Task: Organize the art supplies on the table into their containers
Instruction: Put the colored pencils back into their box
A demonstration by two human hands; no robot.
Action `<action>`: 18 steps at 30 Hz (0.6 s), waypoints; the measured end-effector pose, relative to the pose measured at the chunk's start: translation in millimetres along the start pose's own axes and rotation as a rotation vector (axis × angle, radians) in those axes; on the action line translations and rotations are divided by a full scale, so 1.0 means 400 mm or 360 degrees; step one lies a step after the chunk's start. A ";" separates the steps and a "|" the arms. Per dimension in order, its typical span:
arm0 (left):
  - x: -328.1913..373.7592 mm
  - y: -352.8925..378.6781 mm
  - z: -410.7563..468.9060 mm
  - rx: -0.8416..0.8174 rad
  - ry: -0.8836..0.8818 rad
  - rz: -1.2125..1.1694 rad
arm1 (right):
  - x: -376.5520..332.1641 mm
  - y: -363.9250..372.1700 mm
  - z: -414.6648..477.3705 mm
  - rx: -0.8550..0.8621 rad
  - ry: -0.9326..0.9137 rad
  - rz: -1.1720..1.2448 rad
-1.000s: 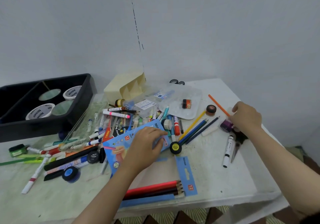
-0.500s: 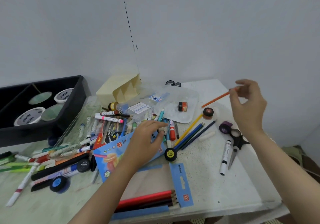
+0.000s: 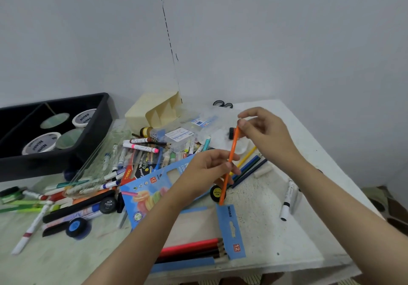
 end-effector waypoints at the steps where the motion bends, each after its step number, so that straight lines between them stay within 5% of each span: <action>1: -0.009 -0.007 -0.003 0.0035 -0.0045 -0.0043 | 0.026 -0.003 0.009 -0.0032 0.0002 -0.0260; 6: -0.065 -0.049 -0.020 0.0312 -0.0269 -0.0434 | 0.174 0.008 0.023 -0.0494 -0.0137 -0.1692; 12: -0.112 -0.065 -0.046 0.0395 -0.0400 -0.0584 | 0.202 0.024 0.034 -0.0484 -0.0530 -0.1797; 18: -0.113 -0.067 -0.053 0.0429 -0.0368 -0.0907 | 0.201 0.036 0.051 -0.0591 -0.0524 -0.1849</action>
Point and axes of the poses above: each hand's wrist, its own z-axis towards the middle knuckle, its own y-axis out of the palm, x = y × z, the point moved 7 cm from there along z, towards the middle knuckle
